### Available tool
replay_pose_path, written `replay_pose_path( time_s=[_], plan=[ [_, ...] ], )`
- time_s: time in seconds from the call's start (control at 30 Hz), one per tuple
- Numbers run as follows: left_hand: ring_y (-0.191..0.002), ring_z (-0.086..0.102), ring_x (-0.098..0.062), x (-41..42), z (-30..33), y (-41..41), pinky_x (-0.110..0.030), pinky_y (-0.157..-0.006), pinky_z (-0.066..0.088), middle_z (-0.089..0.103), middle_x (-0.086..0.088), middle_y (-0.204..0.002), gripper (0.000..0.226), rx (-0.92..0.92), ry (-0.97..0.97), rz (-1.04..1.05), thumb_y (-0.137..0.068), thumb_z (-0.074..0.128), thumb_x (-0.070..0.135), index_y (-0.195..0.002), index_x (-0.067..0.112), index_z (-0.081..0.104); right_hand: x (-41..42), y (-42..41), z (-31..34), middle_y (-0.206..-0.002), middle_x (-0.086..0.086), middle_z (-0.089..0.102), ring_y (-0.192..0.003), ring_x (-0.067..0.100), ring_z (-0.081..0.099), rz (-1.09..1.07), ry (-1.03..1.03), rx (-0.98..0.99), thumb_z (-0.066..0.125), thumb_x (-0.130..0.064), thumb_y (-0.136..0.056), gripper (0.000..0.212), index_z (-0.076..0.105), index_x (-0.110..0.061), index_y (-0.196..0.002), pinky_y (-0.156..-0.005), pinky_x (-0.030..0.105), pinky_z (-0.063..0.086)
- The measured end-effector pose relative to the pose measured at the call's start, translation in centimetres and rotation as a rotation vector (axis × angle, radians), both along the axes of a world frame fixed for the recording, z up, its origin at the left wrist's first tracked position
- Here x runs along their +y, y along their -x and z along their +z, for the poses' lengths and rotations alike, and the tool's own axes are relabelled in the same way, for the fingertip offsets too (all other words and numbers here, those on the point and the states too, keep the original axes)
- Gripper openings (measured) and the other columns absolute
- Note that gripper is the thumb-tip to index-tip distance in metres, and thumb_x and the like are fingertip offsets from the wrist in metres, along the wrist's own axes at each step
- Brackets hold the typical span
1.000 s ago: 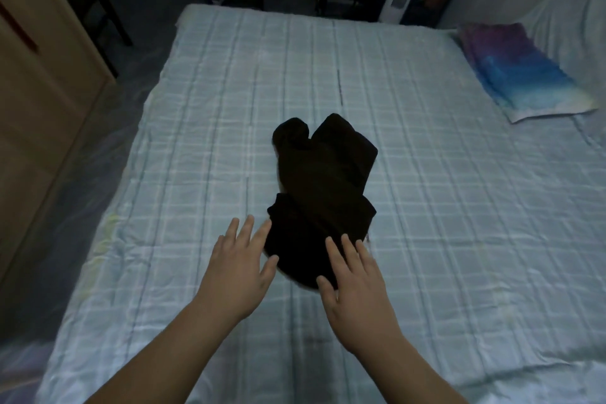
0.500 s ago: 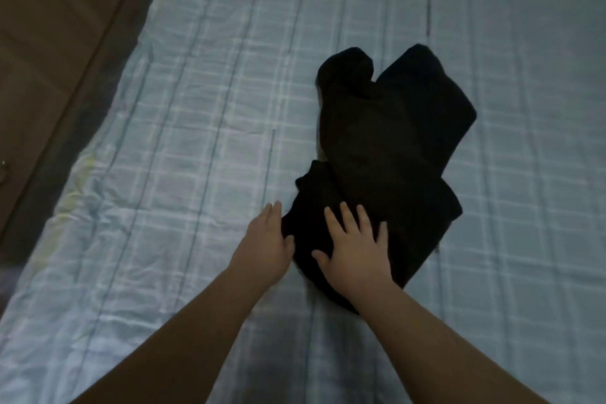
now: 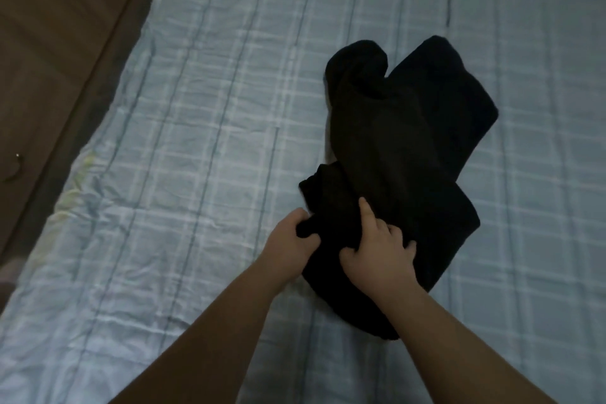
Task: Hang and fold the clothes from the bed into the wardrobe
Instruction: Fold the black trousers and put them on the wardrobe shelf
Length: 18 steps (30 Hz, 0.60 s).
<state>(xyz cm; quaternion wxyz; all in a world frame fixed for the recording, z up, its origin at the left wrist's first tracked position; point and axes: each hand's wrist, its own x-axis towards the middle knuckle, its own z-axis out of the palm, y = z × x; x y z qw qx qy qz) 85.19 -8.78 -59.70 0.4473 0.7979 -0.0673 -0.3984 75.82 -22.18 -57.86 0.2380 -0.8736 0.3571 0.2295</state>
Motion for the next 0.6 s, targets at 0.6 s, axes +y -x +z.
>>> replay_pose_path(
  time_s=[0.6],
  plan=[
    [-0.099, 0.067, -0.027, 0.5, 28.6, 5.0, -0.036, -0.087, 0.054, 0.068, -0.013, -0.102, 0.025, 0.303, 0.716, 0.018, -0.090, 0.065, 0.017, -0.110, 0.003, 0.059, 7.0, 7.3, 26.6, -0.137, -0.009, 0.055, -0.124, 0.009, 0.057, -0.497, -0.501, -0.910, 0.058, -0.040, -0.085, 0.056, 0.040, -0.042, -0.138, -0.102, 0.039, 0.049]
  ],
)
